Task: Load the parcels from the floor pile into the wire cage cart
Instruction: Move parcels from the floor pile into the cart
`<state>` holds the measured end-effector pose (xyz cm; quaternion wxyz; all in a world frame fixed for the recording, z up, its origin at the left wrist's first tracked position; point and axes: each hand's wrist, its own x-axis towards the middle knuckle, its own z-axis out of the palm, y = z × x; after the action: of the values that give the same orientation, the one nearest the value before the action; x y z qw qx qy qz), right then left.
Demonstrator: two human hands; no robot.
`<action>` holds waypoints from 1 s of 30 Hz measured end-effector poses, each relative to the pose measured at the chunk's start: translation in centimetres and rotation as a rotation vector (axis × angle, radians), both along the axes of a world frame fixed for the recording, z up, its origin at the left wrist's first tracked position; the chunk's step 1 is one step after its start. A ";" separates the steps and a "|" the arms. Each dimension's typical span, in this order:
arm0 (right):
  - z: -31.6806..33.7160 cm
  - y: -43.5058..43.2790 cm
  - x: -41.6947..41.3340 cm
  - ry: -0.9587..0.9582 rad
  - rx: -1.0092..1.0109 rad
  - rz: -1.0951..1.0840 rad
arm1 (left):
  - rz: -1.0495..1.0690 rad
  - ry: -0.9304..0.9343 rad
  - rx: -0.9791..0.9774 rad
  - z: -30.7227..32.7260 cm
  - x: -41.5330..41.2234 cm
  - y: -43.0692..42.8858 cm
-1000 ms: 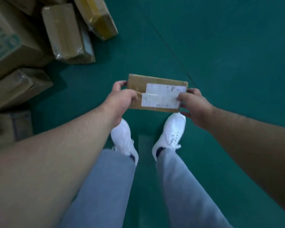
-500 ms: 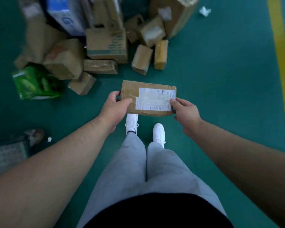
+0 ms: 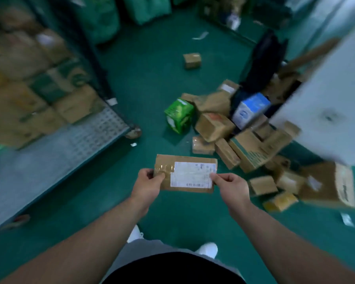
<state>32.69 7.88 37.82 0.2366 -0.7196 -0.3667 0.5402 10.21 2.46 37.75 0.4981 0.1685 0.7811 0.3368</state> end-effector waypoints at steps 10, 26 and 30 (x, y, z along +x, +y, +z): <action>0.5 -2.6 -33.5 0.017 0.107 0.471 | 0.370 0.030 0.058 2.0 -28.7 -8.9; 2.4 4.0 -54.9 0.114 0.182 0.724 | 0.645 -0.146 0.239 4.3 -48.2 -3.6; 1.3 9.2 -59.6 0.068 0.214 0.891 | 0.644 -0.079 0.281 4.7 -53.3 2.2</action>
<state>-26.89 17.05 39.16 0.0660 -0.4451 -0.6861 0.5716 -43.10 4.63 42.45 0.3681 -0.0324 0.7203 0.5870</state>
